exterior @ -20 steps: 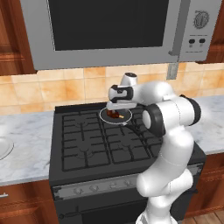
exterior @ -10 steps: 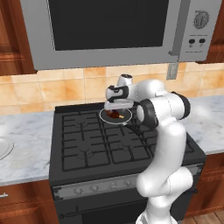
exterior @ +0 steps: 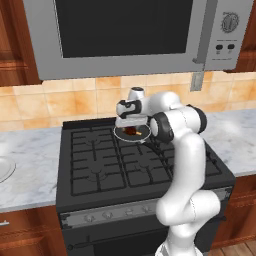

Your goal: Place the steak on the plate and place the onion on the same plate.

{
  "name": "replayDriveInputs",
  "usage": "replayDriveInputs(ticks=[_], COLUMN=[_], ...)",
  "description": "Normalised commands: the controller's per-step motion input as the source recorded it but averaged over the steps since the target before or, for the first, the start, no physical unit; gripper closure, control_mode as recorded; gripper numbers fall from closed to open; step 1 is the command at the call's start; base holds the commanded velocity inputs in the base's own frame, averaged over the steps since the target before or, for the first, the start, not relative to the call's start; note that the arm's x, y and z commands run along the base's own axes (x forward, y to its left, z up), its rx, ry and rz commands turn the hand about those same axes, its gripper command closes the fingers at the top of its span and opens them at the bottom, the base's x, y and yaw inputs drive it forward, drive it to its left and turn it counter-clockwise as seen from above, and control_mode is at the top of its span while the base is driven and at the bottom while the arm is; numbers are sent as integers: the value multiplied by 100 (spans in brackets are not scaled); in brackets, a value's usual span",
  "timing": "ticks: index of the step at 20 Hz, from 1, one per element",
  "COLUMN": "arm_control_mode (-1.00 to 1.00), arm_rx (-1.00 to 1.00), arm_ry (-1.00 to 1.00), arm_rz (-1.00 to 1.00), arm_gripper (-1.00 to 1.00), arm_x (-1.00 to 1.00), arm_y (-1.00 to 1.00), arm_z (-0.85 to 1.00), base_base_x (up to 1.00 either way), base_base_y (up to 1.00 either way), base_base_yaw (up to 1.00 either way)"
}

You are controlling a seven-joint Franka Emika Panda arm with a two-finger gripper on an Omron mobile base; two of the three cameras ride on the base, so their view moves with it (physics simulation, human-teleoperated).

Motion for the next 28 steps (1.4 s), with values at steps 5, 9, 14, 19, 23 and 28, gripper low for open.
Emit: replayDriveInputs(ticks=[5, 9, 14, 19, 23, 28], arm_control_mode=[-100, -100, -100, -100, -100, -100], arm_rx=[-3, -2, 0, 0, 0, 1], arm_ry=[4, 0, -3, -15, -16, -13], arm_rz=[0, 0, 0, -4, -7, -5], arm_gripper=[-100, 100, 100, 100, 100, 100], arm_x=[8, -1, -18, -18, -19, -39], arm_y=[5, 2, 0, 0, 0, 0], arm_z=[-19, -25, -21, 9, 22, 24], base_base_x=[0, 0, 0, 0, 0, 0], base_base_y=[0, 0, 0, 0, 0, 0], base_base_yaw=[0, 0, 0, 0, 0, 0])
